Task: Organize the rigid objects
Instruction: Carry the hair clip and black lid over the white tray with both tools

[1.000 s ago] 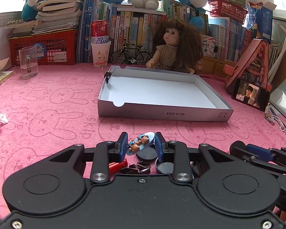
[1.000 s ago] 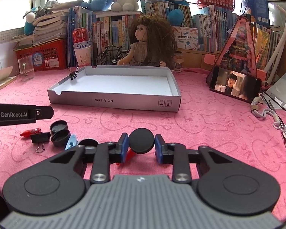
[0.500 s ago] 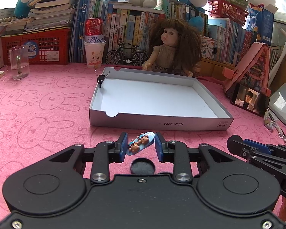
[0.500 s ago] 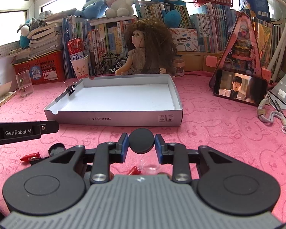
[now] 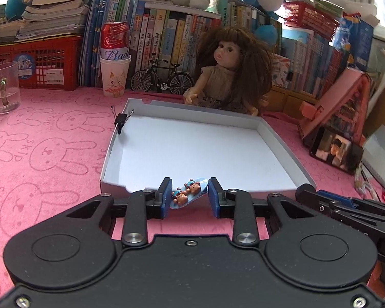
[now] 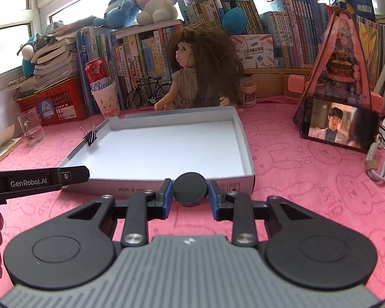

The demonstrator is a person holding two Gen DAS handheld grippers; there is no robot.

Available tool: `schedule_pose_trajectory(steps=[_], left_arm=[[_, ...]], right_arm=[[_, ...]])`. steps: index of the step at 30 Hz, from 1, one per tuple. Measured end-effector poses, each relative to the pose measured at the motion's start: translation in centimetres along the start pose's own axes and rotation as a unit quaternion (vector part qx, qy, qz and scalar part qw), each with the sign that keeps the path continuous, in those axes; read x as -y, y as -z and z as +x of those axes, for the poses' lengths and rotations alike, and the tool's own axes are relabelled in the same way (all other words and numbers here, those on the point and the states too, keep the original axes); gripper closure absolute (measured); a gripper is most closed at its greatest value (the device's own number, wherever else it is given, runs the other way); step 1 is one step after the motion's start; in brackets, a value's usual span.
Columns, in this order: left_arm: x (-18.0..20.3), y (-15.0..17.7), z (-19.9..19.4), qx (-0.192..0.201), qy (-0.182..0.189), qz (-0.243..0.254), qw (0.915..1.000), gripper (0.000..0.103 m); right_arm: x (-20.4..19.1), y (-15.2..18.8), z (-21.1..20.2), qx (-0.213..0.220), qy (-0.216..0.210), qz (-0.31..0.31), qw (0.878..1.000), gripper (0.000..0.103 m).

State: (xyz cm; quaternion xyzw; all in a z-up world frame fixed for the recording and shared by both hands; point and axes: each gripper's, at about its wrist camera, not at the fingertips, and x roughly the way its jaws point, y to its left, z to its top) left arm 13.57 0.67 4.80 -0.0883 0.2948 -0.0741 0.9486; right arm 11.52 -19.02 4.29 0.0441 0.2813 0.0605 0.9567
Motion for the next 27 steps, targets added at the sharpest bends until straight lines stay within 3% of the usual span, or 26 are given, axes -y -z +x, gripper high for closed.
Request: schedule_pose_trajectory(steps=[12, 16, 20, 27], left_arm=[[2.2, -4.7, 8.2, -0.023, 0.002, 0.024, 0.9994, 0.074], [2.9, -5.5, 11.2, -0.036, -0.023, 0.037, 0.9984, 0.074], [2.9, -6.1, 13.9, -0.063, -0.025, 0.039, 0.9969, 0.074], [2.1, -6.3, 16.5, -0.069, -0.051, 0.051, 0.9950, 0.074]], right_arm=[[1.3, -4.5, 7.9, -0.049, -0.013, 0.017, 0.999, 0.068], [1.4, -5.1, 10.0, -0.066, -0.022, 0.026, 0.997, 0.068], [1.2, -5.7, 11.4, -0.076, -0.025, 0.029, 0.996, 0.068], [0.6, -5.9, 12.8, -0.083, -0.016, 0.014, 0.996, 0.068]])
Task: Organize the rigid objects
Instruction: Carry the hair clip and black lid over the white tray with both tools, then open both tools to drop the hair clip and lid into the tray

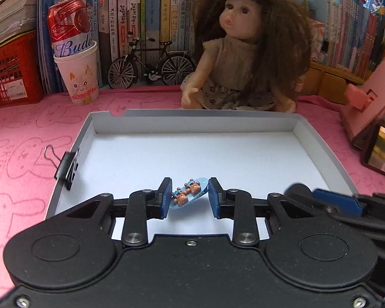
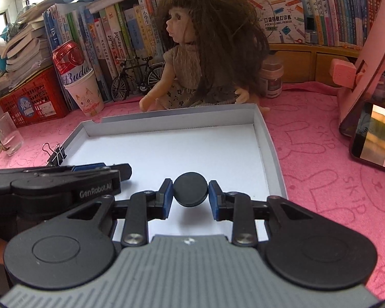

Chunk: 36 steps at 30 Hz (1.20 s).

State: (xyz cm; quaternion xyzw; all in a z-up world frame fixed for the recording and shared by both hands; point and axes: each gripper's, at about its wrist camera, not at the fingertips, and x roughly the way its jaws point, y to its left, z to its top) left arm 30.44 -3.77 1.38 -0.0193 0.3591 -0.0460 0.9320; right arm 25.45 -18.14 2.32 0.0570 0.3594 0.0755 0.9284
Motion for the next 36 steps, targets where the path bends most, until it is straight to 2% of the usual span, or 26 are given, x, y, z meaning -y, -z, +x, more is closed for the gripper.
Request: schedule_pose_trajectory(steps=[3, 5, 8, 13, 17, 23, 25, 29, 32, 36], left_arm=[[-0.9, -0.3, 0.9, -0.009, -0.006, -0.007, 0.9999, 0.074], [-1.0, -0.2, 1.0, -0.003, -0.008, 0.009, 0.9999, 0.074], [-1.2, 0.0, 1.0, -0.004, 0.000, 0.006, 1.0000, 0.074], [-0.2, 0.5, 0.9, 0.000, -0.015, 0.038, 0.9992, 0.073], [0.2, 0.6, 0.7, 0.002, -0.019, 0.038, 0.9991, 0.072], [0.3, 1.1, 0.3, 0.010, -0.020, 0.037, 0.9991, 0.062], [0.4, 1.2, 0.0, 0.010, -0.022, 0.036, 0.9991, 0.059], [0.1, 1.5, -1.2, 0.015, -0.019, 0.016, 0.9996, 0.054], [0.2, 1.8, -2.5, 0.026, -0.015, 0.013, 0.9994, 0.050], [0.3, 2.3, -4.7, 0.044, -0.022, 0.012, 0.9987, 0.040]], right_arm=[[0.2, 0.0, 0.5, -0.006, 0.004, 0.005, 1.000, 0.068], [0.3, 0.0, 0.6, -0.007, 0.004, 0.009, 1.000, 0.068], [0.3, 0.0, 1.0, -0.013, 0.001, 0.012, 1.000, 0.068], [0.1, 0.3, 1.5, -0.017, 0.005, 0.013, 1.000, 0.068], [-0.2, 0.4, 1.5, -0.013, 0.007, 0.007, 1.000, 0.068], [0.2, 0.7, 1.2, -0.005, 0.001, 0.021, 1.000, 0.064], [0.4, 0.9, 1.0, -0.002, 0.002, 0.021, 1.000, 0.061], [0.9, 1.0, 0.2, 0.010, -0.003, 0.029, 1.000, 0.048], [0.8, 1.2, -0.7, 0.021, -0.001, 0.022, 1.000, 0.045], [0.2, 1.7, -2.2, 0.040, 0.012, -0.005, 0.999, 0.039]])
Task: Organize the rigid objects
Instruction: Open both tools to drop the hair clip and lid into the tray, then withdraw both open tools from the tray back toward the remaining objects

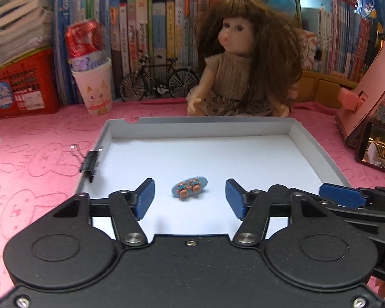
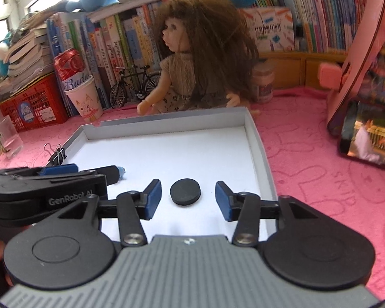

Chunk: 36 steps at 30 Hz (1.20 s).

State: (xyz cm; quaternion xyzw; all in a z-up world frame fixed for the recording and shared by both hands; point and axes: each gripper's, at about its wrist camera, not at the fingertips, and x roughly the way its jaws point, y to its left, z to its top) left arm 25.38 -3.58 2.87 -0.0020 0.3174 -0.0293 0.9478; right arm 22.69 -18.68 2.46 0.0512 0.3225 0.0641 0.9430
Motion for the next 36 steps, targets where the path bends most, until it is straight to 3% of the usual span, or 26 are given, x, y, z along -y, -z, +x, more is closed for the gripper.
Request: schedule_pose_trajectory(steps=[10, 18, 36], left_arm=[[-0.3, 1.2, -5.4, 0.047, -0.009, 0.025, 0.9985, 0.022], [-1.5, 3.0, -8.7, 0.051, 0.005, 0.009, 0.9987, 0.018], [-2.0, 9.6, -14.1, 0.048, 0.017, 0.049, 0.9975, 0.015]], right_arm=[[-0.4, 0.4, -3.9, 0.029, 0.017, -0.019, 0.999, 0.026], [-0.8, 1.5, -6.7, 0.045, 0.006, -0.031, 0.998, 0.018], [-2.3, 5.7, -11.5, 0.061, -0.021, -0.038, 0.997, 0.013]])
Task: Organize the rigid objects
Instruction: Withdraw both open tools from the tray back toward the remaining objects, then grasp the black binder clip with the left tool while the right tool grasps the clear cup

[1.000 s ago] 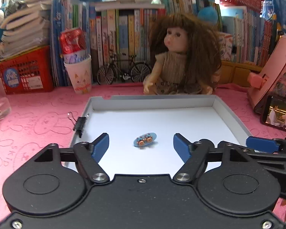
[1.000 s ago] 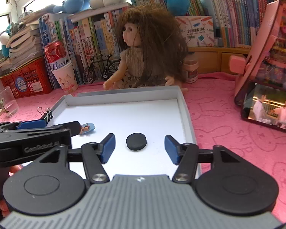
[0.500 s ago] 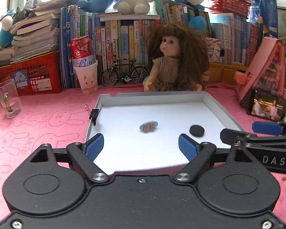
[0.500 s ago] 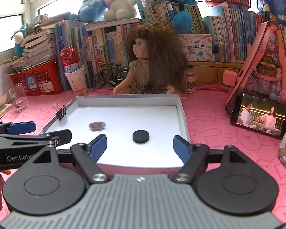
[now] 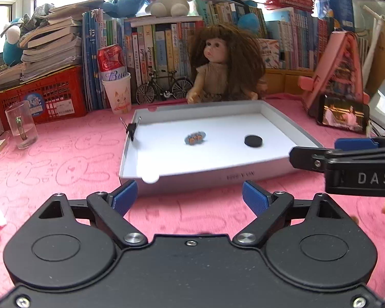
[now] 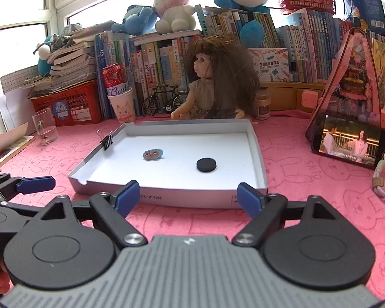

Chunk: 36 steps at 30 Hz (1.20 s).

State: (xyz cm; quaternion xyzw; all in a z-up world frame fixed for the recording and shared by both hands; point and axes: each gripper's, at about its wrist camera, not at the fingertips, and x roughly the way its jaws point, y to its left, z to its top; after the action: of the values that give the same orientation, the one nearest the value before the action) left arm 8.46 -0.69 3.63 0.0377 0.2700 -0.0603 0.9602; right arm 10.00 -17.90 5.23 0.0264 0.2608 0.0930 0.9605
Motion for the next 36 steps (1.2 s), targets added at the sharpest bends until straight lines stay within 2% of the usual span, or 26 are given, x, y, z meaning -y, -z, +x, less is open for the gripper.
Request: schedule_pose_trajectory(steps=[16, 22, 30, 36], left_arm=[[-0.1, 3.7, -2.5, 0.005, -0.012, 0.001, 0.9999, 0.014], [-0.8, 5.2, -3.7, 0.017, -0.015, -0.009, 0.9997, 0.014], [-1.6, 6.6, -4.5, 0.012, -0.013, -0.026, 0.9995, 0.015], [-2.3, 6.8, -4.8, 0.002, 0.004, -0.041, 0.9992, 0.033]], right_arm=[[-1.1, 3.1, -1.8, 0.002, 0.013, -0.035, 0.999, 0.011], [-0.9, 4.9, -2.4, 0.002, 0.022, -0.041, 0.999, 0.010], [-0.4, 6.4, -2.6, -0.003, 0.036, -0.036, 0.999, 0.010], [0.0, 6.8, -2.3, 0.001, 0.051, -0.041, 0.998, 0.010]])
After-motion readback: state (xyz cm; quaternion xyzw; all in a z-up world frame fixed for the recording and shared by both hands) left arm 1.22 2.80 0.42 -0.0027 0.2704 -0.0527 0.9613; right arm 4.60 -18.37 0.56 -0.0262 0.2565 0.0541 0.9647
